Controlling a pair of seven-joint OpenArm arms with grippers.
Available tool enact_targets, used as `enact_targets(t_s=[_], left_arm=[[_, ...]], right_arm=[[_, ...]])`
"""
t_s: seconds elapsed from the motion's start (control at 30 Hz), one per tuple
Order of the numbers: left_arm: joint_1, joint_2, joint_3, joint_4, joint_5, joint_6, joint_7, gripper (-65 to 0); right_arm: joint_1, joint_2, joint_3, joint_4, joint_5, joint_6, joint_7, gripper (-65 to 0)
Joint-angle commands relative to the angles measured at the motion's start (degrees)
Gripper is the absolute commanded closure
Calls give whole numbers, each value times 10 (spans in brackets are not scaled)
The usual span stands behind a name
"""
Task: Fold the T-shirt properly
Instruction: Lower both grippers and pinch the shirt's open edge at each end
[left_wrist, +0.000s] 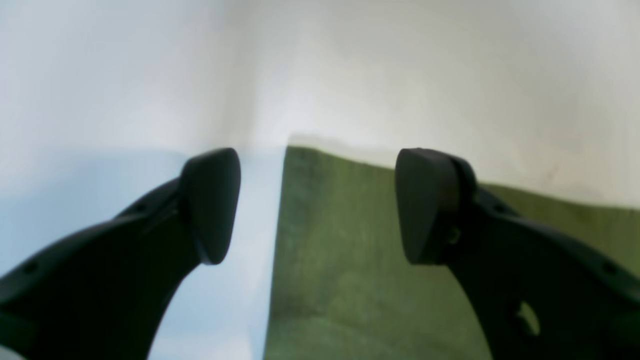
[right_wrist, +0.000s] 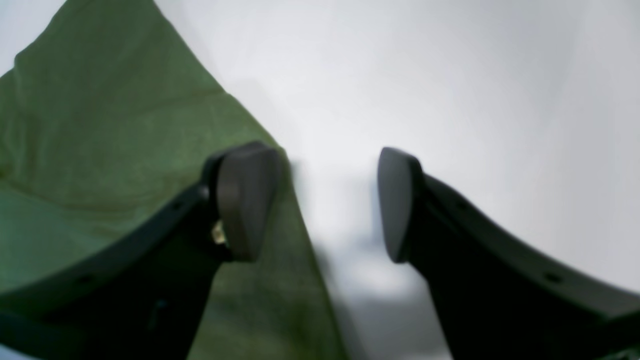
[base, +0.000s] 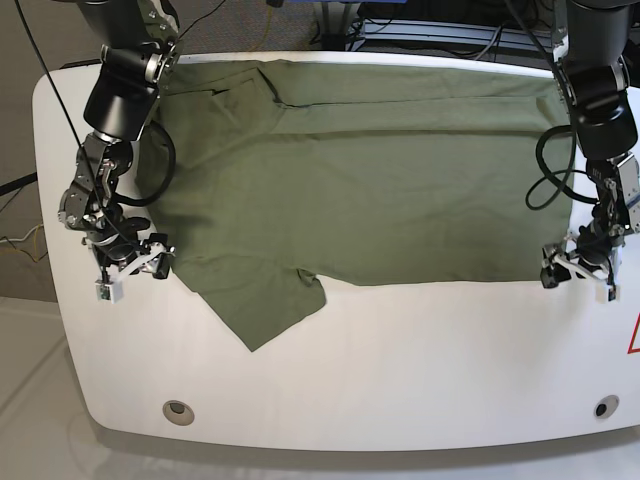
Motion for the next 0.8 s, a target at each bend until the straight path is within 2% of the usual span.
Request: enact_targets(t_s=[0.0, 0.33, 0.77], left_arm=[[-9, -10, -1, 9, -7, -4, -10, -456], [-6, -10, 6, 19, -4, -8, -14, -457], [-8, -15, -4, -9, -7, -2, -18, -457]], right_arm=[[14, -2, -4, 10, 8, 10, 10, -338], [21, -35, -21, -18, 8, 11, 27, -341], [10, -25, -42, -18, 13, 12, 19, -343]])
